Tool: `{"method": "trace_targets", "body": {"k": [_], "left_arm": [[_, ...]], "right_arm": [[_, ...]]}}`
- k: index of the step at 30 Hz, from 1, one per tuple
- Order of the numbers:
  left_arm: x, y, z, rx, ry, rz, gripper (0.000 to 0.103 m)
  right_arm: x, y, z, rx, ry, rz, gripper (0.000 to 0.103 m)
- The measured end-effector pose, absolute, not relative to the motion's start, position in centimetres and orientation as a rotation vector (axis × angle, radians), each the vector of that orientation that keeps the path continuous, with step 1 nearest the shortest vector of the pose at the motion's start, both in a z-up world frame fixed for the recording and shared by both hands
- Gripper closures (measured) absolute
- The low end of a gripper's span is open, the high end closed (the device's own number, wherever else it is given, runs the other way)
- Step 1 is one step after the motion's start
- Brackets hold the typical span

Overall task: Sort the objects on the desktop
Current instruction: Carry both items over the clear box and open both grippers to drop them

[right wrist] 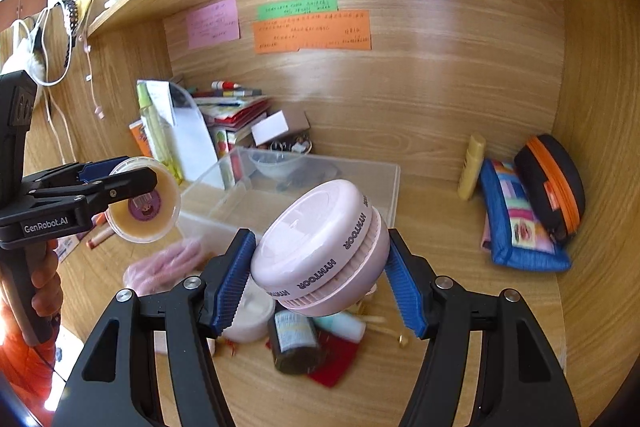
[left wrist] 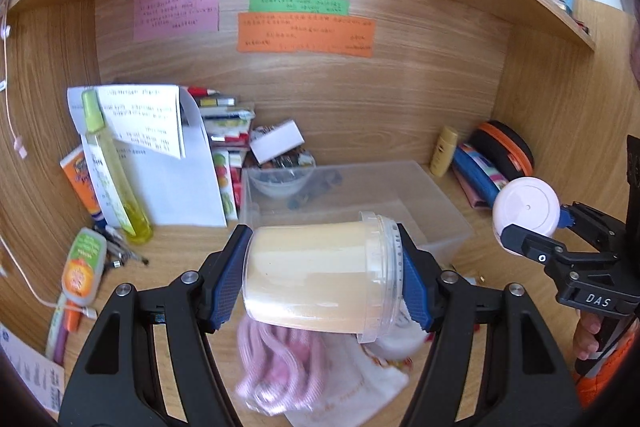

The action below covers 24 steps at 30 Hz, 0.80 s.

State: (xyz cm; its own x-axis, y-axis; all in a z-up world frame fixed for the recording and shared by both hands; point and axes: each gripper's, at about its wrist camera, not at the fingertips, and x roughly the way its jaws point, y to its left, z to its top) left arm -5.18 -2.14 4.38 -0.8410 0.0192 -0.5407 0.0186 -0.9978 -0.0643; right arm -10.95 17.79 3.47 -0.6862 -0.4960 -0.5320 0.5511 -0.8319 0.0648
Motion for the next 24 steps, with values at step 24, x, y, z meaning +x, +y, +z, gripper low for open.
{"method": "trace_targets", "body": {"k": [24], "left_arm": [[-17.5, -3.7, 0.9, -1.128, -0.106, 2.945, 0.035]], "right_arm": [[-20.6, 12.0, 1.8, 0.875, 0.177, -2.396, 0.042]]}}
